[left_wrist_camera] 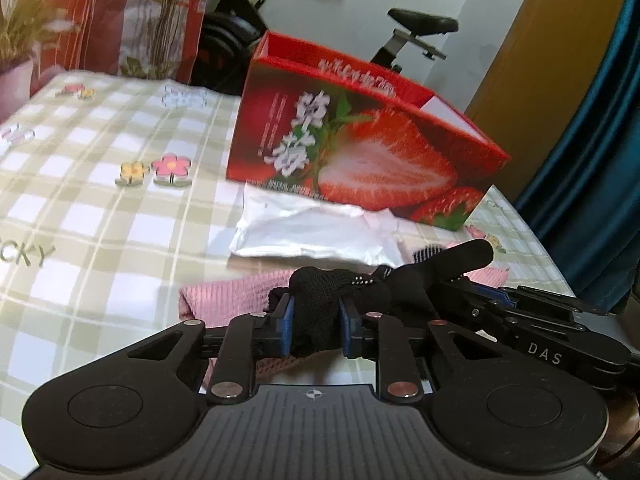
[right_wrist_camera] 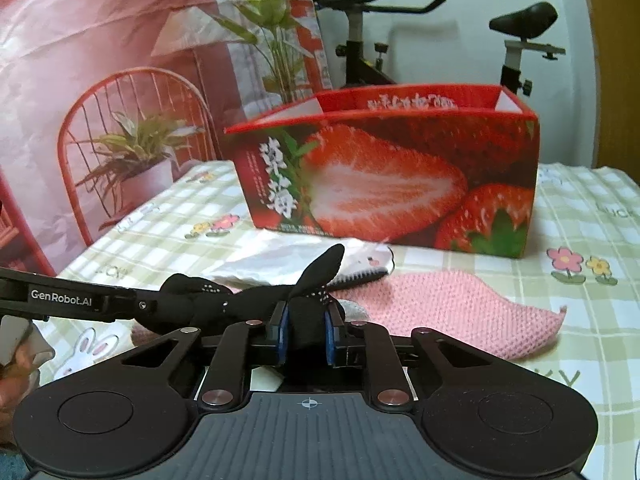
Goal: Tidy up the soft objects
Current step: 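Lift the black glove with both grippers over the red box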
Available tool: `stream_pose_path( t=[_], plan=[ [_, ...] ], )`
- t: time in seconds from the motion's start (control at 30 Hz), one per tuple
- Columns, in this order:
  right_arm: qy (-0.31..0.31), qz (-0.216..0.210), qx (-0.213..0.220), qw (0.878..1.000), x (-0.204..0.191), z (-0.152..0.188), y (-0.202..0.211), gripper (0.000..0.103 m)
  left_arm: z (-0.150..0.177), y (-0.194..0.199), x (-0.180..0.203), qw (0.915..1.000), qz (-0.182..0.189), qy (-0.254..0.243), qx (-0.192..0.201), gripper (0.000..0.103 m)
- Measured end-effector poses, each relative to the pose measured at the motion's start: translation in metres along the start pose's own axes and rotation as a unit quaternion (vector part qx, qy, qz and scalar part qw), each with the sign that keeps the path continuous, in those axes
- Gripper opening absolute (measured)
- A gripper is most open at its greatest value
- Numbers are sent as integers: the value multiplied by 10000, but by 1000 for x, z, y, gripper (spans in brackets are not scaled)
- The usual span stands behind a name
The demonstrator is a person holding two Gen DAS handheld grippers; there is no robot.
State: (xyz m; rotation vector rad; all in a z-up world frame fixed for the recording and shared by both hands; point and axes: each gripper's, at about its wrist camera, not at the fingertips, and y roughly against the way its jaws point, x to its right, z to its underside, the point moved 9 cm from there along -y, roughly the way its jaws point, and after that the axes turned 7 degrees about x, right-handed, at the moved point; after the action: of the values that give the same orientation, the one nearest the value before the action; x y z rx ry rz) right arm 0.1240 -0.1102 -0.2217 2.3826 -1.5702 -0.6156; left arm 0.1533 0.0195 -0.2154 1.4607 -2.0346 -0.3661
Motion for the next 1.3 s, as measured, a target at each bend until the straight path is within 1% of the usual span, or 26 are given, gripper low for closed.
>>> stream_pose_path(
  t=[0.33,0.53,0.67,0.83,1.0,1.17,1.3],
  plan=[
    [238,-5,600,9979,-7,-33,24,16,-30,27,18,9973,137,-392,613,23],
    [315,48,890,9955,-6,-53,34,16,-52,32,33,9934,205,-706,883,23],
    [373,101,1037,9939,-2,-68,34,16,-68,29,39,9916,286,-777,998,23],
    [416,147,1236,9914,6,-92,31,16,-90,20,41,9914,412,-608,1087,23],
    [477,222,1374,9891,16,-113,24,16,-109,8,46,9901,480,-620,1160,23],
    [554,341,1404,9880,28,-135,11,16,-129,-12,48,9904,579,-568,1121,23],
    [606,430,1373,9877,38,-149,-2,16,-144,-29,46,9919,558,-478,1037,23]
  ],
)
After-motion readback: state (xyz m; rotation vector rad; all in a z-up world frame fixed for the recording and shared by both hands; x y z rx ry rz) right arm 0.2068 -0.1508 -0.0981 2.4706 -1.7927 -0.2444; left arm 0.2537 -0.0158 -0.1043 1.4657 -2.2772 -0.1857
